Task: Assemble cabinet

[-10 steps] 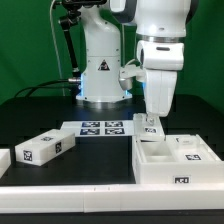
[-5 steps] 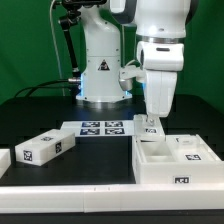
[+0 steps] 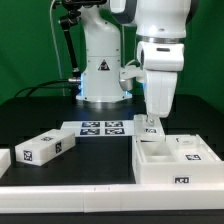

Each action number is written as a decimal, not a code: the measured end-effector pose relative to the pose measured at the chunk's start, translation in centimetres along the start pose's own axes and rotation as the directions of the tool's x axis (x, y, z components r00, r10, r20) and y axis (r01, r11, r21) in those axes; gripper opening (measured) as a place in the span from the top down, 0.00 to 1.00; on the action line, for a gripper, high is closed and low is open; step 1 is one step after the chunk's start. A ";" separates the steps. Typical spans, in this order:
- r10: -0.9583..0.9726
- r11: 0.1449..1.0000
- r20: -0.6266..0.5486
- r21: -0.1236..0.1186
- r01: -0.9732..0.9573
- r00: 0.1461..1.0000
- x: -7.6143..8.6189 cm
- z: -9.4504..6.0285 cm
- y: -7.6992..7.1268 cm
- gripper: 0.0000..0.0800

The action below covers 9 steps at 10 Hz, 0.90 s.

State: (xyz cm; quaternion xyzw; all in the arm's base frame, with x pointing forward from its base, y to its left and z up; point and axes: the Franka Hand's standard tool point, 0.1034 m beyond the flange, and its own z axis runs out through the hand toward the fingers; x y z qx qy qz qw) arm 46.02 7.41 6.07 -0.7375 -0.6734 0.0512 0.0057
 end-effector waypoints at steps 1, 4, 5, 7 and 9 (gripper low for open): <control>0.000 1.000 -0.004 -0.003 0.000 1.000 0.2 0.1 0.0 0.91; -0.006 1.000 -0.002 -0.005 0.006 1.000 0.1 -0.1 0.0 0.91; -0.006 1.000 -0.002 -0.005 0.006 1.000 0.1 -0.1 0.0 0.91; -0.036 0.999 -0.002 0.000 0.036 0.999 -0.2 0.1 0.0 0.91; -0.047 0.999 -0.005 -0.006 0.047 0.999 -0.2 0.0 0.6 0.91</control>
Offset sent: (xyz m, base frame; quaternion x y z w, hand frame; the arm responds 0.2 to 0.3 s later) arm 0.0000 0.0000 0.0000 0.0000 0.0000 0.0000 1.0000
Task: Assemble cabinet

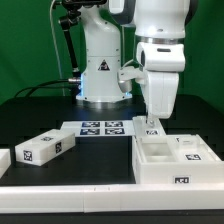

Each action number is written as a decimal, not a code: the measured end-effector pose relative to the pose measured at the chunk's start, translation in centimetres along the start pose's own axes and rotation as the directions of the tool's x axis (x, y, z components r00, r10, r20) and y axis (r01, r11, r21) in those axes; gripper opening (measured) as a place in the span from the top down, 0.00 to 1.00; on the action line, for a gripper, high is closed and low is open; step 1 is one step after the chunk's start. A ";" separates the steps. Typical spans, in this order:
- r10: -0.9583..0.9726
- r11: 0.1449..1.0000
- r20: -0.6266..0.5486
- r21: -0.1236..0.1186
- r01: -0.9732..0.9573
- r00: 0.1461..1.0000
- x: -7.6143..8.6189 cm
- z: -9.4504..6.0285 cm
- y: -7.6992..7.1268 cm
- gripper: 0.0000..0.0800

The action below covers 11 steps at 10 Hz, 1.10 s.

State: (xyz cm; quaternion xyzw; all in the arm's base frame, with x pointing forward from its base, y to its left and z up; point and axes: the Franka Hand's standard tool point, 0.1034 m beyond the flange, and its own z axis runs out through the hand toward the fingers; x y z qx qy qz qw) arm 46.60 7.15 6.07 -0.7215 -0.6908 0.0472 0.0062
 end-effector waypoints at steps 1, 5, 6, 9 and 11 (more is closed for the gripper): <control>-0.001 1.000 -0.001 -0.002 0.001 1.000 0.0 0.0 0.3 0.91; -0.009 1.000 -0.010 -0.013 0.009 1.000 -0.1 0.0 1.7 0.91; -0.009 1.000 -0.013 -0.019 0.009 1.000 -0.1 0.0 2.3 0.91; 0.003 0.999 -0.022 -0.035 -0.004 1.000 -0.3 -0.1 4.0 0.91; 0.011 0.998 -0.032 -0.054 -0.013 0.999 -0.4 -0.2 5.9 0.91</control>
Offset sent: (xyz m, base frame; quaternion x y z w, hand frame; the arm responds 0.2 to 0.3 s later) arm 0.0162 -0.0005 -0.0044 0.0083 0.0130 -0.0258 0.9995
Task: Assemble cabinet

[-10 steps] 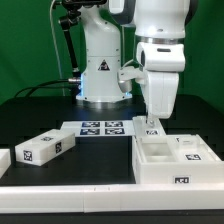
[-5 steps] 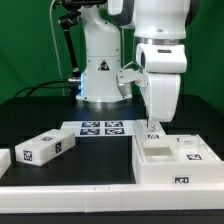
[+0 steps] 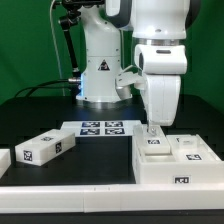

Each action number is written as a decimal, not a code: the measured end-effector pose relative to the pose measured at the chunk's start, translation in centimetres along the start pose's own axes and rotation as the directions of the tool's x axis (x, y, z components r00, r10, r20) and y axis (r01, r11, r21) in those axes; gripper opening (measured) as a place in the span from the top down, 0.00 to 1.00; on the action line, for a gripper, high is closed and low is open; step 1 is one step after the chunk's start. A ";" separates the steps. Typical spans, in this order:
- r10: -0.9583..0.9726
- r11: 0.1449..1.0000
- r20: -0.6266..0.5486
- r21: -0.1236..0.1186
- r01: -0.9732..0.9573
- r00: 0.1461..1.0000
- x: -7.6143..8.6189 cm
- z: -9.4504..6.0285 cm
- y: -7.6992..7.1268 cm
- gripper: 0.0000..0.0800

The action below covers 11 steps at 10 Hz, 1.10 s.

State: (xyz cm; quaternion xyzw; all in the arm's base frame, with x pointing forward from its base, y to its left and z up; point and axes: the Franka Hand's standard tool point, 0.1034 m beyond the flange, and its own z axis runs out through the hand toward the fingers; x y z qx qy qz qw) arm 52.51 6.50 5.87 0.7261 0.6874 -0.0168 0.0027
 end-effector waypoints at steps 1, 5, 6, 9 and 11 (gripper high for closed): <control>0.002 1.000 -0.004 -0.008 -0.002 1.000 0.0 0.0 0.9 0.91; 0.016 0.999 -0.018 -0.038 -0.016 1.000 0.2 -0.1 4.0 0.91; 0.018 0.999 -0.020 -0.045 -0.019 1.000 0.2 -0.2 4.6 0.91; 0.021 0.999 -0.020 -0.046 -0.021 1.000 0.1 -0.2 5.4 0.91; 0.014 0.999 -0.018 -0.044 -0.015 1.000 0.1 -0.3 5.4 0.91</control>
Offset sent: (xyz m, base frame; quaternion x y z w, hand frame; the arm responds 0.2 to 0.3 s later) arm 0.0323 0.0011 -0.0073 -0.0006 0.0182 0.0191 0.9997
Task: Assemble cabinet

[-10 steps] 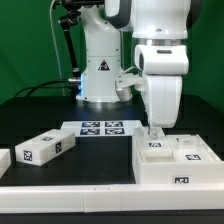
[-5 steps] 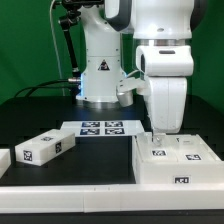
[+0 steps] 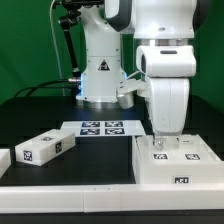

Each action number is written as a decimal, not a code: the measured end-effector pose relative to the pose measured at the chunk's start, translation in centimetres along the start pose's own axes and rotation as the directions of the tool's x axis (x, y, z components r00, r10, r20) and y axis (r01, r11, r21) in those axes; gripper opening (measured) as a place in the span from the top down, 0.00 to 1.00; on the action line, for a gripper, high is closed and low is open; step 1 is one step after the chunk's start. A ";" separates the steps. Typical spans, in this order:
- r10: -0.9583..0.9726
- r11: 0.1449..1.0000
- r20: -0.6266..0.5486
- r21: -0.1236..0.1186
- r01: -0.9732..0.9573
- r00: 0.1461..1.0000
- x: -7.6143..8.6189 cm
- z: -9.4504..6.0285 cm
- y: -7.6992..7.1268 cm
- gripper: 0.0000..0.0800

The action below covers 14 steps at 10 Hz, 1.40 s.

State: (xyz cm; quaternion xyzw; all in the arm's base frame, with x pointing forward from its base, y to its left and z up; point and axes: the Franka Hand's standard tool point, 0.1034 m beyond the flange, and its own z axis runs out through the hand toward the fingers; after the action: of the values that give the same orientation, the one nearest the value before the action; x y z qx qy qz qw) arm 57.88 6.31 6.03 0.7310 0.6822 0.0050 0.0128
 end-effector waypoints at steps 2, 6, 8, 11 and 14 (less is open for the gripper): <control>-0.029 1.000 0.000 -0.004 0.029 1.000 -0.1 -0.2 0.1 0.80; -0.047 0.999 0.013 -0.007 0.047 0.999 -0.1 -1.3 -1.3 0.36; 0.005 1.000 0.032 -0.016 -0.004 0.999 -0.1 -2.6 -4.1 0.03; 0.129 0.991 0.025 -0.047 -0.127 0.991 0.4 -3.6 -9.2 0.01; 0.184 0.982 0.022 -0.044 -0.183 0.983 0.2 -3.4 -13.6 0.00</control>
Offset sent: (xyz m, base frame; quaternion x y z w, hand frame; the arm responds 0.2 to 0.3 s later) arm -0.0072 -0.0010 0.0162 -0.0099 -0.0148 -0.0657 0.9977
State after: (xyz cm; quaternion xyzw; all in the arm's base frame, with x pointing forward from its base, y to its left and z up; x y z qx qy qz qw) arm 44.25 7.46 9.09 0.7903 0.6116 0.0107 0.0364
